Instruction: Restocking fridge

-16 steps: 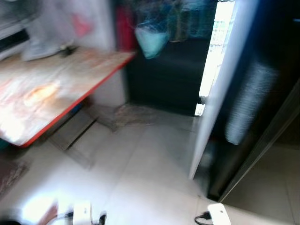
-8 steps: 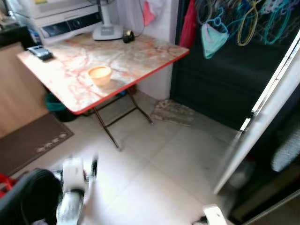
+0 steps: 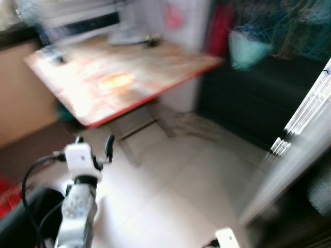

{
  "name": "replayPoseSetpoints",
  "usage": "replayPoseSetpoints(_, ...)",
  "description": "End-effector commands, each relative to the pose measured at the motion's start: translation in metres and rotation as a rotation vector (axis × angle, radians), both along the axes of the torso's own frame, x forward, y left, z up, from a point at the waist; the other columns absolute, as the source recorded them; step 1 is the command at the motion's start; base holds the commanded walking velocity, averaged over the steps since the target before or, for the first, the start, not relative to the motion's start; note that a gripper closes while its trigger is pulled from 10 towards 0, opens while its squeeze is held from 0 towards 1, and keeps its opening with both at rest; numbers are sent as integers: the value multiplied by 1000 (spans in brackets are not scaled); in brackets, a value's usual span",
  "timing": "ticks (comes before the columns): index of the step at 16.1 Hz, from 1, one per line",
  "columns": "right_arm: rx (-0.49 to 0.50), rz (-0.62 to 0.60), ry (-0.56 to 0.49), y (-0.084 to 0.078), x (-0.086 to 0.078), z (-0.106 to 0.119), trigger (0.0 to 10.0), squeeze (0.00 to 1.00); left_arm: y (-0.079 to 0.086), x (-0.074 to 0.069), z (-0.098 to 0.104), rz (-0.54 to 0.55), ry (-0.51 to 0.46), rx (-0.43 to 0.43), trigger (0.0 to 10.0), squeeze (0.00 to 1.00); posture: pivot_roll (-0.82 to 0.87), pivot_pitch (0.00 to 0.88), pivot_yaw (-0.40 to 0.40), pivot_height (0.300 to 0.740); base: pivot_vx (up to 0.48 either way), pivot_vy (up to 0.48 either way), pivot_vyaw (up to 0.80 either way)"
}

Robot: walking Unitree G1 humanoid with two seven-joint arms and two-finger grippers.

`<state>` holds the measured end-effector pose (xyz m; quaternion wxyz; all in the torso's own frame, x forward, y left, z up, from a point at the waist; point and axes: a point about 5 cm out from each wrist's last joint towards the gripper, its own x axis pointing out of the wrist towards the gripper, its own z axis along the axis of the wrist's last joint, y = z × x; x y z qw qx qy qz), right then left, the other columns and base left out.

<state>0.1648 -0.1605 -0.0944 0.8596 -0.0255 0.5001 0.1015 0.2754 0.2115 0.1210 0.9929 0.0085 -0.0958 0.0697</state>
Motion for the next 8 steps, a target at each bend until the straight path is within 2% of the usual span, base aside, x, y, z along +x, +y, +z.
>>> replayPoseSetpoints(1, 3, -29, 13, 0, -5, -2, 10000, 0, -2, 0, 6, -6, -7, -9, 10000, 0, 42, 0, -6, 740, 375, 0, 0)
replayPoseSetpoints(5, 9, -14, 20, 6, -10, -4, 10000, 0, -2, 1, 14, -3, -4, -26, 10000, 0, 51, 0, -13, 740, 380, 0, 0)
replayPoseSetpoints(8, -3, -3, 21, 3, -11, -5, 10000, 0, 0, 2, 20, 20, -19, -43, 10000, 0, 60, 2, -22, 740, 380, 0, 675)
